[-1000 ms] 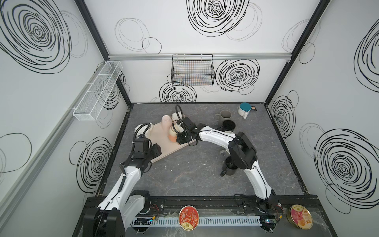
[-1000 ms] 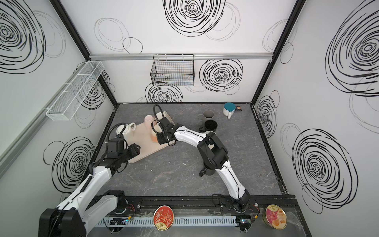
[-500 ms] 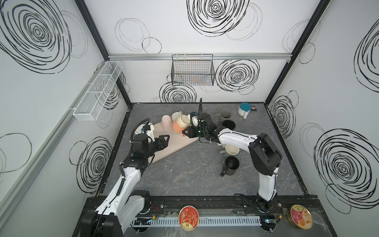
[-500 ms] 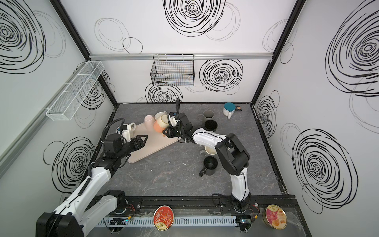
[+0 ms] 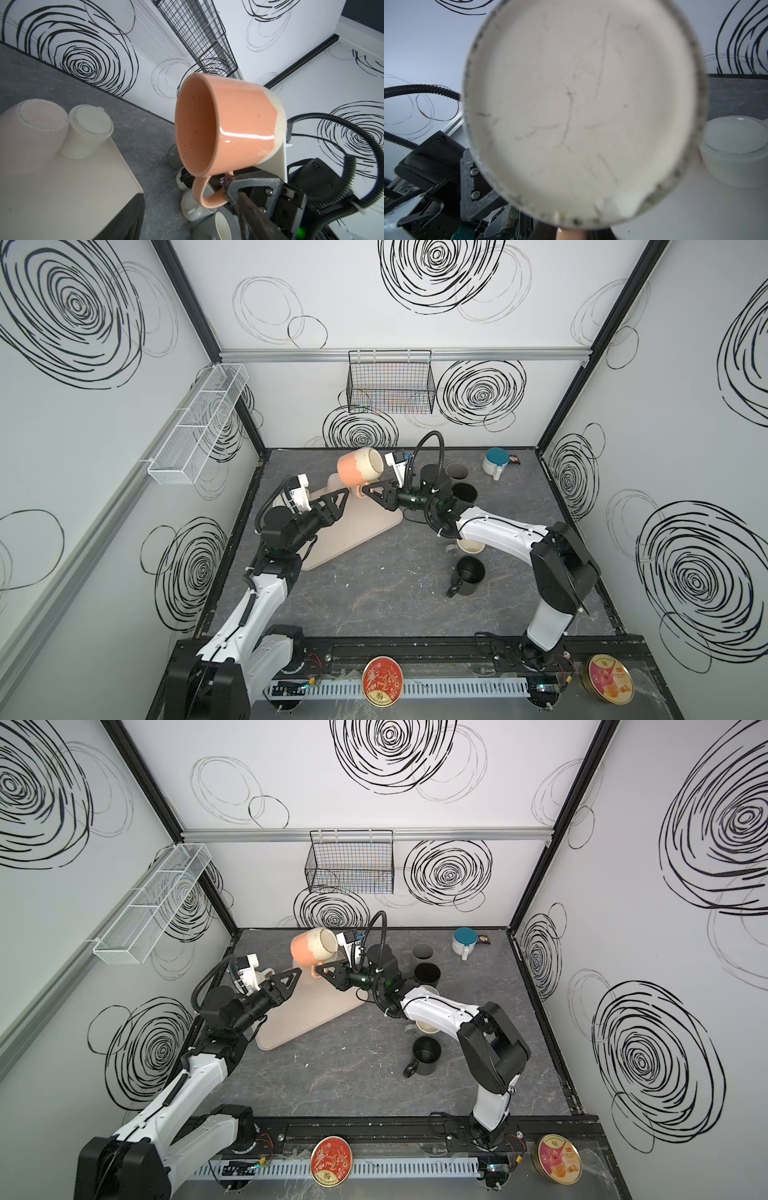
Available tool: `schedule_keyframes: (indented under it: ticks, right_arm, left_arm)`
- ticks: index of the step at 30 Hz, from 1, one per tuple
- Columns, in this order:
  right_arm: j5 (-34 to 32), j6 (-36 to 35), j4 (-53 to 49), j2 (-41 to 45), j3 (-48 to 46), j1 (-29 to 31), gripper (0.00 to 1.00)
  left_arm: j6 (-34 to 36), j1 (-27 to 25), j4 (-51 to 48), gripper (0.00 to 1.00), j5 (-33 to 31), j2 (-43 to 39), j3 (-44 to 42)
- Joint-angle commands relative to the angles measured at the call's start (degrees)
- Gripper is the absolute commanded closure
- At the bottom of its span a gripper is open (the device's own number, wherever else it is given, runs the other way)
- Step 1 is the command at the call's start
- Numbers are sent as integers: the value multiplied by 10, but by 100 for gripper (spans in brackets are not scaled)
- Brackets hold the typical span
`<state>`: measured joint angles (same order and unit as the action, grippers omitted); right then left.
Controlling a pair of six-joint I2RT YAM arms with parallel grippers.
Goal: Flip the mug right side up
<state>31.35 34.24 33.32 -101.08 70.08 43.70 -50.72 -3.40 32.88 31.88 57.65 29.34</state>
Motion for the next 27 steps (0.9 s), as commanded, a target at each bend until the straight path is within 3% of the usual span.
schedule_keyframes:
  ticks: [1,5,18,27]
  right_arm:
    - [13,9,104,42,4,0,100]
    - [18,11,100,37,11,4,100]
    - [51,-5,101,22,40,22,100]
    - [107,-29,101,12,60,33,100]
  left_arm:
    - [-29,-10,94,34,21,9,1]
    - [-4,-26,77,37,12,14,5]
    - [-13,-43,95,43,-11,53,-3]
    - [-36,-56,167,49,41,97,17]
